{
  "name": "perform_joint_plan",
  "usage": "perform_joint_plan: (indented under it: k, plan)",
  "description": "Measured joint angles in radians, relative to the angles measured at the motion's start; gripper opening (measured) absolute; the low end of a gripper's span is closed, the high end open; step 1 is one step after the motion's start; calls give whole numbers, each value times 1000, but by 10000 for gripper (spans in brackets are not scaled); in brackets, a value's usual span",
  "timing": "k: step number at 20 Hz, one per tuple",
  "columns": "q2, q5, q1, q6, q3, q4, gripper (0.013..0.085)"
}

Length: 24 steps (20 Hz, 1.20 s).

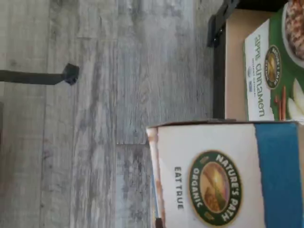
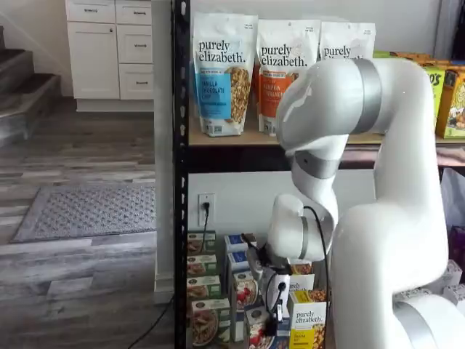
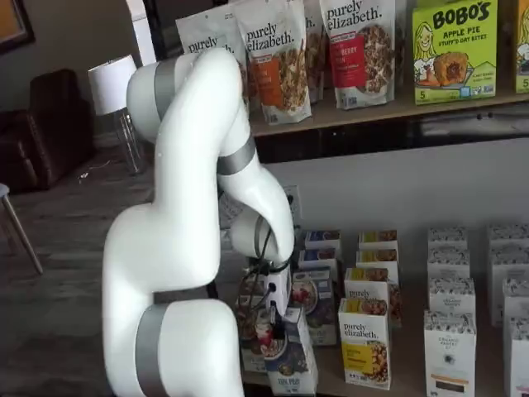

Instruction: Pick up the blue and white box that is on the bottom shelf, the second box from the left

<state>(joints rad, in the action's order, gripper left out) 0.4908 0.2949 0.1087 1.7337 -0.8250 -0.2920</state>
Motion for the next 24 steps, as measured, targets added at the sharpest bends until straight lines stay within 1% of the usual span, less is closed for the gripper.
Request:
perform_joint_plan:
  k: [5,6,9,12,16,18,22,24]
  plan:
    - [-70,24,0,-56,53,58,490]
    - [-83,38,0,-61,59,63,490]
    - [-115,72,4,-58,72,52,490]
    - [-157,109,19,-69,89,45,490]
    - [-213,146,40,-102,114,55,490]
    - [-242,162,48,-110,127,53,490]
    - [-300,186,53,-116,155,50,490]
    - [-332,196,53,-127,171,59,490]
